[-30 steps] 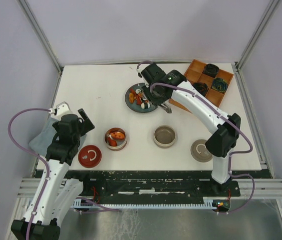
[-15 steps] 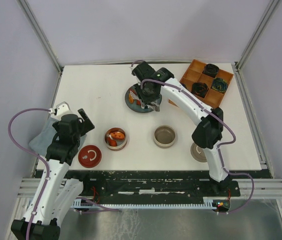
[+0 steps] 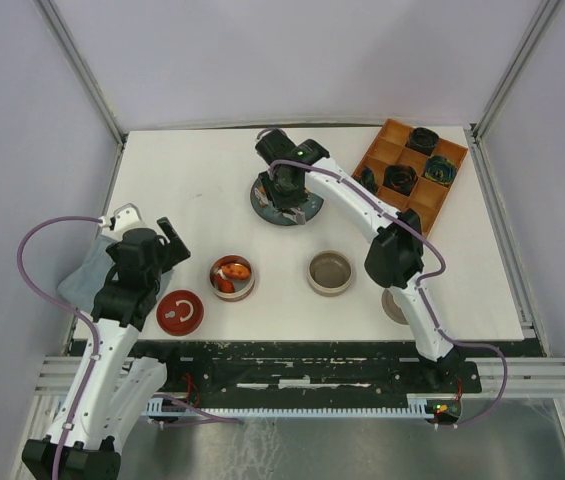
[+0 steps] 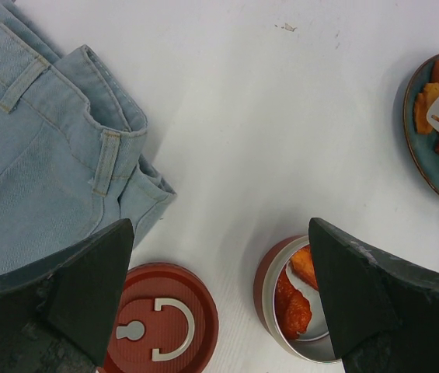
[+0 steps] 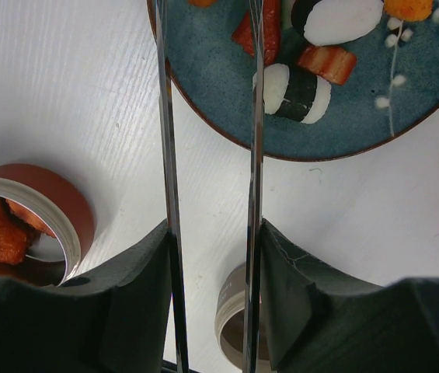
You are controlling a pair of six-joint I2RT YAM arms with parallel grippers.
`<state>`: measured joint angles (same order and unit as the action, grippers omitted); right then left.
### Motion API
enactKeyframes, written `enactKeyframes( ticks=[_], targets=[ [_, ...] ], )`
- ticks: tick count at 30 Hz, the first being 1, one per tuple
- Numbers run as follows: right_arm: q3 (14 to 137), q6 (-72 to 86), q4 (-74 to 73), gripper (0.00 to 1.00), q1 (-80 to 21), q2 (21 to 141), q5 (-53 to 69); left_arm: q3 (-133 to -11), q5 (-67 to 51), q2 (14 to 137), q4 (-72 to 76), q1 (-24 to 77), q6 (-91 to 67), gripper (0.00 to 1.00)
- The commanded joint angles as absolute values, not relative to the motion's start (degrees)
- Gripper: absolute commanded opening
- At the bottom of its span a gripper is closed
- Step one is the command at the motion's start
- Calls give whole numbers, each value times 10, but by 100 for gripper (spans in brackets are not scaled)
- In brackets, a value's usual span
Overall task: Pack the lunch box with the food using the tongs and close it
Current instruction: Pick up the fake food from the plate.
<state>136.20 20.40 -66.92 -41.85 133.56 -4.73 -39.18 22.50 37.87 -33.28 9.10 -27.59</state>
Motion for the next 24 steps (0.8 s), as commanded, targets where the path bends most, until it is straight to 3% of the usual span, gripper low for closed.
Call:
enactKeyframes(
  ticks=[1, 24],
  targets=[
    [1395, 216, -659, 52, -417, 1344, -50, -395, 227, 376, -310, 89, -278, 100],
    [1407, 245, -632, 50, -415, 1384, -49, -396, 223, 384, -310, 89, -278, 100]
  ],
)
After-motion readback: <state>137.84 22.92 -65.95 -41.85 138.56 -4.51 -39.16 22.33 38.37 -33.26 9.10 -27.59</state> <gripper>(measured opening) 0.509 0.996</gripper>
